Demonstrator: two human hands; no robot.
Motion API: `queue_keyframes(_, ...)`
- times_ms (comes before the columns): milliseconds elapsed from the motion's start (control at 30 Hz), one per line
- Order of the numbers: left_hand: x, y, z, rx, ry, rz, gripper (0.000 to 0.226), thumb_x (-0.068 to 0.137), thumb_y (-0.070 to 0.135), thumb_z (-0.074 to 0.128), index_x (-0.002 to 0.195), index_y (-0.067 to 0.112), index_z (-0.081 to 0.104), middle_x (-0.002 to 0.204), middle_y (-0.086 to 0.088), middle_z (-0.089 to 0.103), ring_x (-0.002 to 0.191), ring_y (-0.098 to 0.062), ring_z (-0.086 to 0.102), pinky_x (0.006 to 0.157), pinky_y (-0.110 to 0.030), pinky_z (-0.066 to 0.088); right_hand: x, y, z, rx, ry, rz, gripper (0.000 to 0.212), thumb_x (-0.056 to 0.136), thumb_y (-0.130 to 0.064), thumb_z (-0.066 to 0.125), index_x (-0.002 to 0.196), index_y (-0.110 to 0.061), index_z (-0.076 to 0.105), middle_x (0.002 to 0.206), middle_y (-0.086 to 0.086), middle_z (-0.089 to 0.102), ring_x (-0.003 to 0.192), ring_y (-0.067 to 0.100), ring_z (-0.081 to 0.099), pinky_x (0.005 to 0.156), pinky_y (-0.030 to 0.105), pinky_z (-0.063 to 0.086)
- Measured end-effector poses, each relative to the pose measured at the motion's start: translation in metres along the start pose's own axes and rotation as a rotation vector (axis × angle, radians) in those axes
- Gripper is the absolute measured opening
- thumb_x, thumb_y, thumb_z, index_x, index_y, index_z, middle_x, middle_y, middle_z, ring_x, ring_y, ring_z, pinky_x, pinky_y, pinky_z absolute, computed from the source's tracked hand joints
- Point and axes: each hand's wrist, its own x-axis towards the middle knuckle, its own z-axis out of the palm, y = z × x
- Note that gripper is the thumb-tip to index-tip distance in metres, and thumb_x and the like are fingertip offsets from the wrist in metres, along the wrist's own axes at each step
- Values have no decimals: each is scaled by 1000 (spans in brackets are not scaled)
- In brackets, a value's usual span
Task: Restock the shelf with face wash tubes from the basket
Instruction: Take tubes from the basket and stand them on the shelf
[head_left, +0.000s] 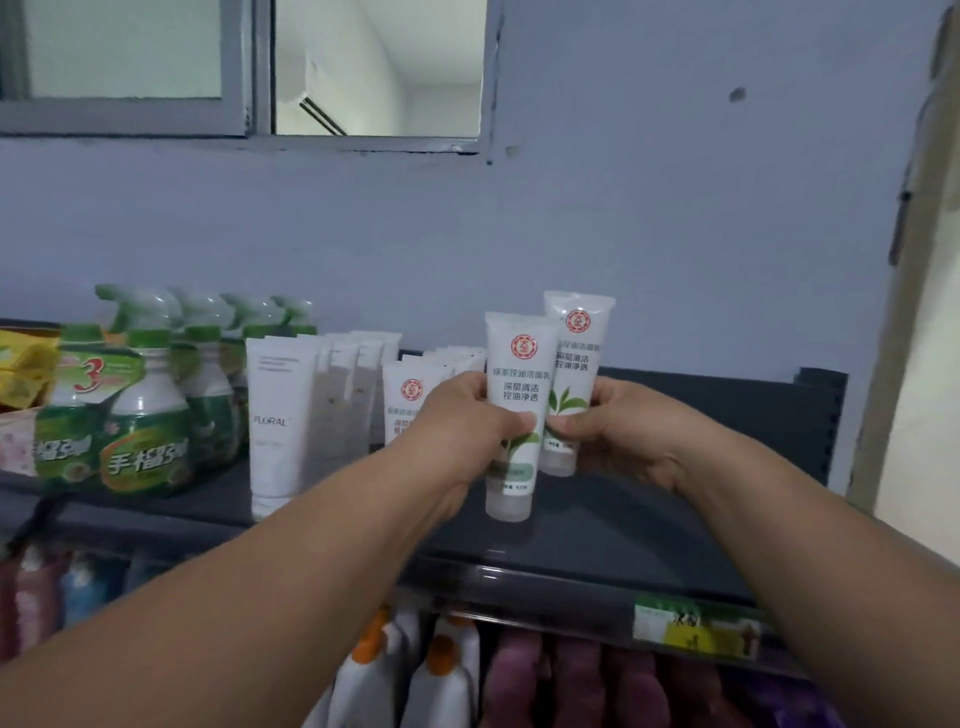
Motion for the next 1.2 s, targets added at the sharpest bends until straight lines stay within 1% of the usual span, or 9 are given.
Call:
queue_keyframes(133,32,-10,14,40,98,-28,23,85,-3,63,96,18,62,91,2,69,74,-8,62,52,-20,44,47,11,-20,-53,109,62,35,85,5,63,117,-9,63,109,11,72,101,28,69,84,42,56)
queue_keyframes(300,76,-32,28,58,186,-75,34,80,-7,65,109,11,64,104,-6,71,91,-21,66,75,-34,53,96,22,-34,-45,147,97,38,84,8,63,117,-9,61,110,10,71,101,27,67,84,42,56)
queue_keyframes(400,95,-41,35,45,176,-95,35,81,-10,62,109,11,64,103,-7,70,82,-18,65,66,-28,51,120,30,-38,-101,131,116,38,82,8,62,114,-11,63,107,8,73,97,24,68,85,38,53)
queue_keyframes(500,109,-50,40,49,195,-109,33,83,-11,60,108,11,63,98,-8,70,70,-13,60,51,-22,44,138,38,-37,-169,109,141,37,80,7,60,111,-13,63,104,8,74,88,24,65,74,34,48)
queue_keyframes(633,122,-59,37,52,224,-143,34,85,-10,57,111,12,62,94,-6,69,73,-18,62,58,-33,56,158,51,-31,-165,83,146,36,81,12,57,108,-11,65,99,8,74,84,23,65,68,31,48)
queue_keyframes(767,128,-66,30,41,261,-172,32,88,-8,54,107,17,61,81,-1,65,56,-13,59,62,-32,55,171,62,-23,-161,48,151,33,81,12,60,105,-11,65,94,5,73,82,19,66,66,28,49)
queue_keyframes(900,131,-66,29,27,277,-202,34,90,-8,52,113,16,59,84,-2,63,59,-12,55,59,-29,56,180,76,-17,-166,50,163,33,79,11,64,105,-9,66,102,10,74,87,23,67,71,31,52)
queue_keyframes(1067,132,-82,31,112,270,-292,41,80,-10,57,116,12,56,106,-14,64,98,-33,61,78,-45,57,182,87,-12,-178,63,159,31,83,8,61,107,-12,65,101,9,73,79,21,68,56,24,49)
queue_keyframes(1200,133,-87,38,132,302,-357,41,78,-8,67,115,4,54,108,-17,61,99,-33,57,53,-30,52,188,98,-6,-233,90,162,26,85,4,59,107,-11,62,103,9,71,89,24,68,67,29,56)
